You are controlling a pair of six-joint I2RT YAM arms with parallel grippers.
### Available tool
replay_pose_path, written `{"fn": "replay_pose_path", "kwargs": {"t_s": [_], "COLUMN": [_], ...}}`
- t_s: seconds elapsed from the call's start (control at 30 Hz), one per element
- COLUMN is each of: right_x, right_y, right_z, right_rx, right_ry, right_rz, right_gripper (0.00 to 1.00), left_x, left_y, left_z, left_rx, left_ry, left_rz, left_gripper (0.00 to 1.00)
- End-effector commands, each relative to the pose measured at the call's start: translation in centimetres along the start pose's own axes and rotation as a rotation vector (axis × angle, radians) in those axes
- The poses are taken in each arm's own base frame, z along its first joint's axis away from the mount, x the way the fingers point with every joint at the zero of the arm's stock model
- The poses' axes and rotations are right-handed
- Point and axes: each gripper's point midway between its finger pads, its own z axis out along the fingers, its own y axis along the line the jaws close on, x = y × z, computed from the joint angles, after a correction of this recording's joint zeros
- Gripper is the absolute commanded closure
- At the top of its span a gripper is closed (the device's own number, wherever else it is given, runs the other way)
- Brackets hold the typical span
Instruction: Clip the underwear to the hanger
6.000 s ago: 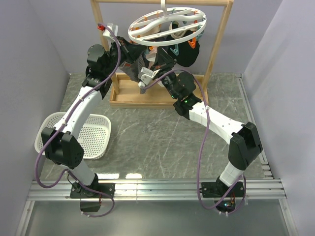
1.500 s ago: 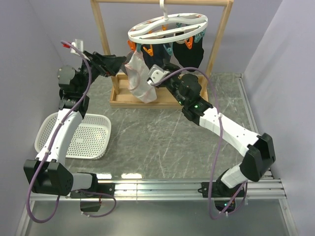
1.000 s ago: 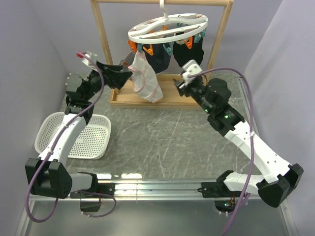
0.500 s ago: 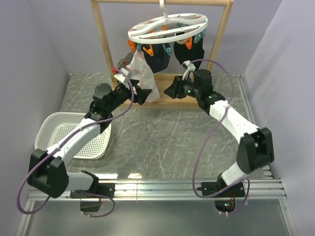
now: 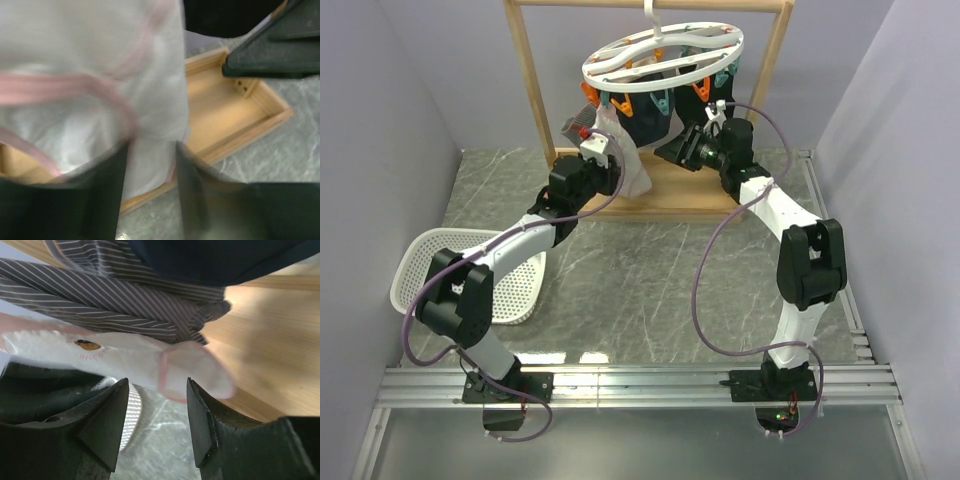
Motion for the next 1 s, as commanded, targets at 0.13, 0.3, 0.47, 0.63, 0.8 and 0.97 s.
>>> {"fn": "replay_pose_path", "kwargs": {"t_s": [0.13,0.3,0.47,0.63,0.8,0.97], "right_x": [-1.5,-0.8,1.0,3.5,6.8,7.7], "right_y": [1.9,1.0,-0.9,-0.3,0.5,1.8], "right_z": [0.9,1.8,3.6,5.6,7.8,8.7], "right_rx": [-0.111,-0.124,-0.129,-0.22,-0.326,-0.392], "right_ry": [-0.023,-0.005,0.019,0.056,0.1,0.125], "right_rz": [0.064,0.134,0.3,0.462,0.69,0.78], "right_gripper": [0.42,0.37,0.3,0.28,0.23,0.23], "left_x": [-4.1,-4.5,-4.6,-4.3,-4.8,-5.6], "left_y": [0.0,0.2,1.0,1.5,1.3,0.7], "left_z": [-1.6,-3.7,-5.1,-5.3,-5.5,-5.6], "left_rx": [0.002,0.06,0.093,0.109,0.134,0.164], "left_ry": [-0.071,-0.064,-0.047,-0.028,-0.028,-0.033], "left_rz": [0.068,0.073,0.083,0.08,0.062,0.042], "left_gripper": [1.0,1.0,1.0,1.0,1.0,0.98]}}
